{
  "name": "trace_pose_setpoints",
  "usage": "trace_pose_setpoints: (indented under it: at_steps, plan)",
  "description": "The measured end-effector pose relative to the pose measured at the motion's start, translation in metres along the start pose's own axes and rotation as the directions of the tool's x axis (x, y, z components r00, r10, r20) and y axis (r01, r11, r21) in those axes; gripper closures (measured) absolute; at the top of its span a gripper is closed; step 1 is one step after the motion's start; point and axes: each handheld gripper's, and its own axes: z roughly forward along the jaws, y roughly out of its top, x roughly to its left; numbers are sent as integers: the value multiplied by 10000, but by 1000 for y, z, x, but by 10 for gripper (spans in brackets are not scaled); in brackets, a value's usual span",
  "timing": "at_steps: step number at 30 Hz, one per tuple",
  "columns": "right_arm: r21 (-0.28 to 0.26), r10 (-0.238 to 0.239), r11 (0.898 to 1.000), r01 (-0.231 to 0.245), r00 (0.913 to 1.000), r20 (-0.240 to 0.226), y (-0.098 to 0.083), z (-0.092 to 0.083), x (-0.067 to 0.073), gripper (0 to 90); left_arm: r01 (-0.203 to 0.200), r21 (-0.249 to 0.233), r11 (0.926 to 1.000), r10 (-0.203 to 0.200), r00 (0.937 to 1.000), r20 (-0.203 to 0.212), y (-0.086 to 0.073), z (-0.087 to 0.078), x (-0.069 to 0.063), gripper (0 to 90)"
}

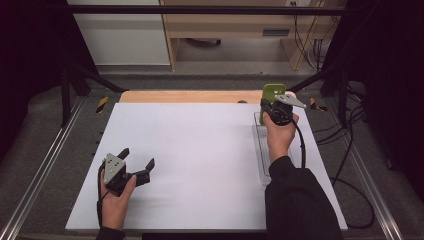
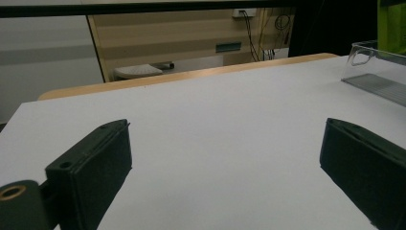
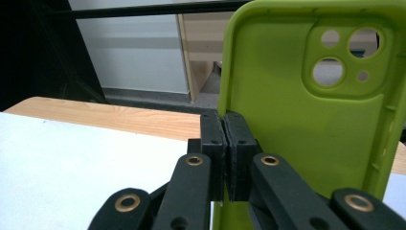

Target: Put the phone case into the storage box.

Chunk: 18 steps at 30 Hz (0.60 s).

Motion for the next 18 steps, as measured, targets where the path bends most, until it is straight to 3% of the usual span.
trace_pose_setpoints:
  at_steps: [18]
  plan:
    - [271,76,9996,-80,9999,124,-11,7,-3,883,-53,-10,10000,53,10000,77,0,0,-2,30]
